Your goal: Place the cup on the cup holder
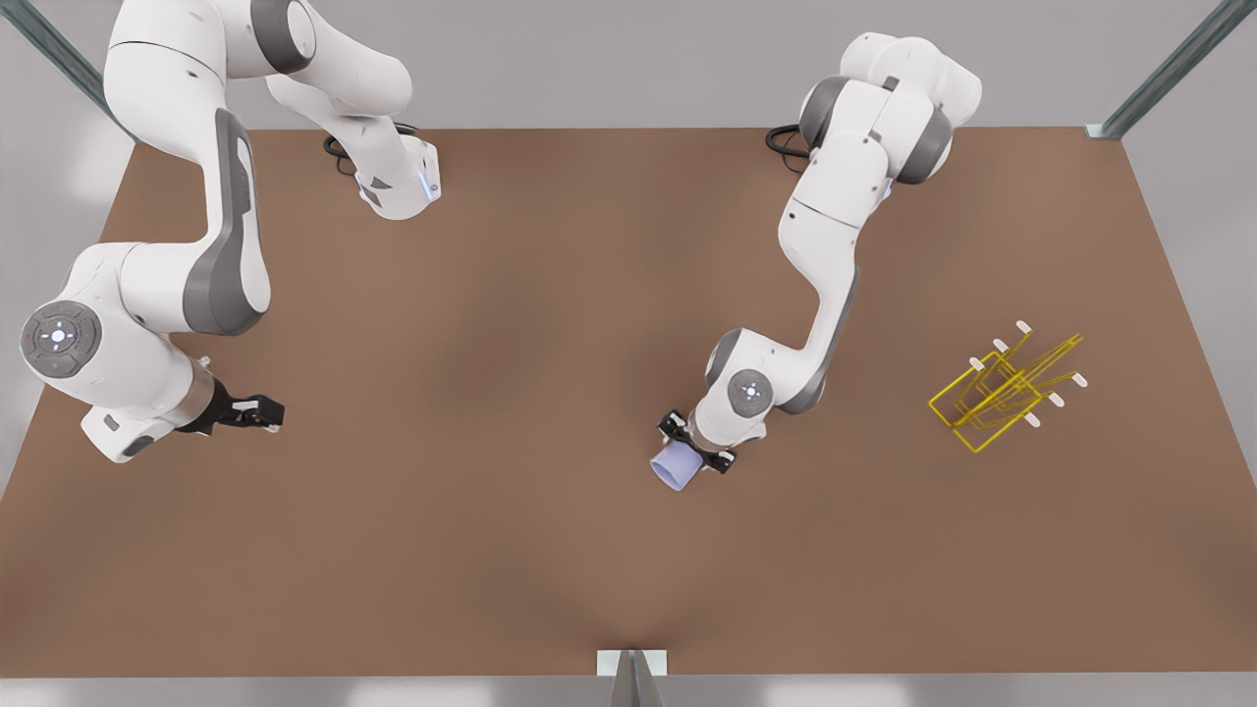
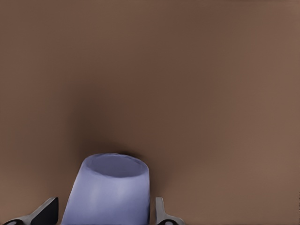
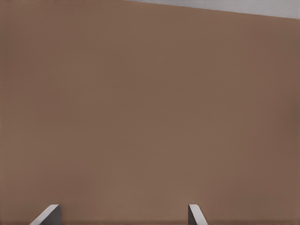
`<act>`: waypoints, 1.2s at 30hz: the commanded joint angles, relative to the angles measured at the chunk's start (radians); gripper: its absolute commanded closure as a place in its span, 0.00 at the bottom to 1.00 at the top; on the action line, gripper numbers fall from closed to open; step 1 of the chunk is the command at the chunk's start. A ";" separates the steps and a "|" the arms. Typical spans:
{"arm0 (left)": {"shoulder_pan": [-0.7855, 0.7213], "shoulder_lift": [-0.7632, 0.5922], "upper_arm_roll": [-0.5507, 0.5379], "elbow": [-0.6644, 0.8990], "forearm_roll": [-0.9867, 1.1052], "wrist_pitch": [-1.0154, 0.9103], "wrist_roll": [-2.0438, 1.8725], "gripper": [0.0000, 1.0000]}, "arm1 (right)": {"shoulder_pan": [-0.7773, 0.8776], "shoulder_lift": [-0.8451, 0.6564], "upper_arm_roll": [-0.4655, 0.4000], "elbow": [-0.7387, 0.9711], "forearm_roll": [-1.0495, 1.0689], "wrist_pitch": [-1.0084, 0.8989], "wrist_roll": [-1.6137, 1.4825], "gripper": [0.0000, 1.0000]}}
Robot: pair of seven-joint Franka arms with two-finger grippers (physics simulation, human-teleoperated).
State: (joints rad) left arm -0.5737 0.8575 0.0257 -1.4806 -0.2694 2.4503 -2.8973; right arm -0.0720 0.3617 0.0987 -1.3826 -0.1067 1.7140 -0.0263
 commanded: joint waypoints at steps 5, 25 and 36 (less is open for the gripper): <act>-0.003 0.006 -0.001 0.000 0.018 0.007 -0.017 0.12 | -0.003 0.000 -0.001 0.000 0.002 -0.001 -0.001 0.00; -0.793 -0.026 1.154 -0.354 0.924 -0.642 0.678 0.22 | -0.003 0.002 -0.001 -0.001 0.002 -0.001 -0.003 0.00; -0.973 0.107 1.243 -0.667 1.089 -0.533 0.903 0.22 | -0.003 0.003 -0.001 -0.001 0.002 0.001 0.003 0.00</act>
State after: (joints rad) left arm -1.5379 0.9643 1.2678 -2.1371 0.7772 1.8713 -2.3784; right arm -0.0752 0.3659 0.0981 -1.3836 -0.1050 1.7153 -0.0270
